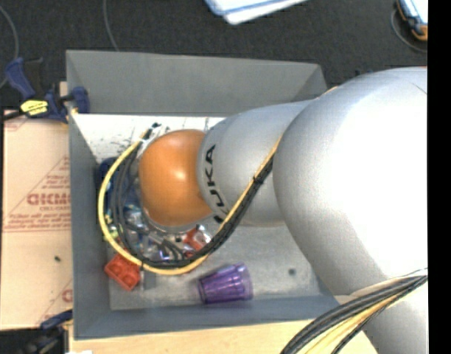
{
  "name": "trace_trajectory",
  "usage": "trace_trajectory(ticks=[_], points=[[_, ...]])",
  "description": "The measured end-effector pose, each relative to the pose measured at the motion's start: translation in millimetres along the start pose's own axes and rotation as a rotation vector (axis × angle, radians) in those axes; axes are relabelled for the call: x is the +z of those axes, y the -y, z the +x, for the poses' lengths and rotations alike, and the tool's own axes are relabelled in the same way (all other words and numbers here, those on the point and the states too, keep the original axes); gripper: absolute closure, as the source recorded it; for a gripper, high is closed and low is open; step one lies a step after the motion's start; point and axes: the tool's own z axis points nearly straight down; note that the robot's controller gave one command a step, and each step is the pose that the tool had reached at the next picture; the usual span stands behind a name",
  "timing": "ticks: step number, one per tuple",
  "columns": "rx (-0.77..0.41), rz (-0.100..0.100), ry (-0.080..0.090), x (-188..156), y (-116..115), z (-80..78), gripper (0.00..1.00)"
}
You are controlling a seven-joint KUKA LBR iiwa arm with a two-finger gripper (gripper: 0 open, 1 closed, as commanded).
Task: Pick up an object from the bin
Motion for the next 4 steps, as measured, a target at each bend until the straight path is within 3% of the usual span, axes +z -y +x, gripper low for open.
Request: trace_trajectory(ticks=[1, 2, 3, 4], points=[[-0.391, 0.006, 0.005, -4, 1, 24.4, 0.0], [-0.415, -0.002, 0.006, 8, -24, 28.2, 0.0], [-0.505, 0.005, 0.008, 16, -27, 39.1, 1.0], [-0.503, 0.005, 0.007, 16, -27, 39.2, 1.0]])
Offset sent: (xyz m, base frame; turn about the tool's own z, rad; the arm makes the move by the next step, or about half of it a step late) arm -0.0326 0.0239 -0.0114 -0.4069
